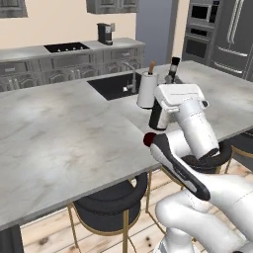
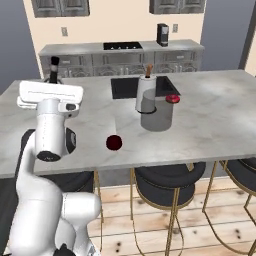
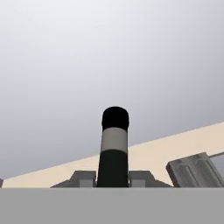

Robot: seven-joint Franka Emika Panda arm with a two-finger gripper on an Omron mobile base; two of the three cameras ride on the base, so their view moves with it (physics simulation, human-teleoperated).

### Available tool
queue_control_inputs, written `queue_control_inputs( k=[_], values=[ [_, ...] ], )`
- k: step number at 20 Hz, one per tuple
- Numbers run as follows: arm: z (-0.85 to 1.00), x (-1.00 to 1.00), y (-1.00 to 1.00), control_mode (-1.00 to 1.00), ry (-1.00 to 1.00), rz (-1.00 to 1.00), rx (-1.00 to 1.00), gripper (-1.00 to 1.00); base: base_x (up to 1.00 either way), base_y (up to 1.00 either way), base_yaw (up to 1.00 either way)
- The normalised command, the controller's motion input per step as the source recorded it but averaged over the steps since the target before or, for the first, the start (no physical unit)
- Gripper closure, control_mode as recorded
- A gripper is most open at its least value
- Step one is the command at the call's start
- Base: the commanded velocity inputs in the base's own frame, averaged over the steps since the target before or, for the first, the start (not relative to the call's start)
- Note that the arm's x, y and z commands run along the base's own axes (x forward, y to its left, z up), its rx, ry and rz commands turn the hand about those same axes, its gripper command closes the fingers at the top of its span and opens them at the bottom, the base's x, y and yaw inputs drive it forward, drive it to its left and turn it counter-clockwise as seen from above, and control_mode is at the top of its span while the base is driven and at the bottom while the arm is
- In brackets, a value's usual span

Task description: Open the cabinet directly in front. Then move the wine and the mug to the dining counter with the jar on it.

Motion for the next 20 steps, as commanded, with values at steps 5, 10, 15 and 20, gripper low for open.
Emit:
queue_control_inputs(
  k=[5, 10, 15, 20],
  values=[
    [-0.47, 0.97, 0.51, -1.0, -0.06, -0.23, -0.04, 1.0, 0.0, 0.0, 0.0],
    [-0.4, 0.36, 0.29, -1.0, -0.09, -0.16, 0.0, 1.0, 0.0, 0.0, 0.0],
    [-0.01, 0.0, 0.0, -1.0, -0.03, -0.02, 0.01, 1.0, 0.0, 0.0, 0.0],
    [-0.08, -0.48, 0.15, -1.0, -0.15, 0.0, 0.0, 1.0, 0.0, 0.0, 0.0]
  ],
)
